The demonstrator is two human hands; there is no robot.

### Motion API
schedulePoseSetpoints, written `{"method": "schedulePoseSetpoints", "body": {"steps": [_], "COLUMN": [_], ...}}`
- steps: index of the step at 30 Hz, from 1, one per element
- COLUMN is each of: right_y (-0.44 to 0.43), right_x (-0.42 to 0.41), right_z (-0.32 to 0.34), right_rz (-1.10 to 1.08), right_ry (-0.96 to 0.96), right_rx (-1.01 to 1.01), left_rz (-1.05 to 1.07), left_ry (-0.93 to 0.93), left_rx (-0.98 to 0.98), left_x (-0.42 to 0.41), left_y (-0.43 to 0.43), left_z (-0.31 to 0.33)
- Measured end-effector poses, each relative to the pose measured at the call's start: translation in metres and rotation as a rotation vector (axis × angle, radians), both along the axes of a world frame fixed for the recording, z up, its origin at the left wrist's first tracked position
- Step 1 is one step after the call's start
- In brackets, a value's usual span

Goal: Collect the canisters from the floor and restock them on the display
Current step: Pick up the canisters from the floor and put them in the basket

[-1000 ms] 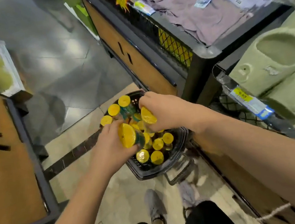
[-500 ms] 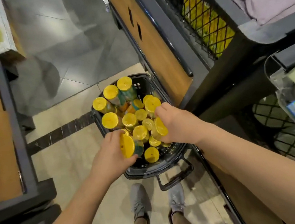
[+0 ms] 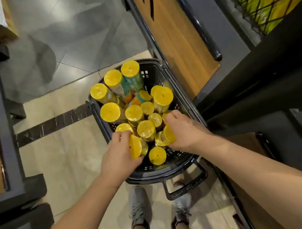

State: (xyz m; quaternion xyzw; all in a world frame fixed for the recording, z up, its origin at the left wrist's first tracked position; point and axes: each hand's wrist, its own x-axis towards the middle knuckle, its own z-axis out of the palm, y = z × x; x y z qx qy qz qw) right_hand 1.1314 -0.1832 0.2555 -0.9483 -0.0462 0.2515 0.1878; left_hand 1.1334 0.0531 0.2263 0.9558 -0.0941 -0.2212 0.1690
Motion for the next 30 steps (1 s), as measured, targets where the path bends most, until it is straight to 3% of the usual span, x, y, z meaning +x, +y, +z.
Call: {"method": "schedulePoseSetpoints", "body": {"steps": [11,30], "right_y": [-0.001,0.027], "right_x": [0.003,0.005], "right_z": [-0.033,-0.102], "right_rz": [-0.03,-0.078], "right_ry": [0.013,0.061], "right_rx": [0.01,-0.032], "left_rz": [-0.013,0.007], "left_ry": [0.013,-0.053], "left_rx": [0.056,-0.046], "left_x": [-0.011,-0.014], "left_y": [0.0,0.007], "left_z": [-0.06,-0.056]}}
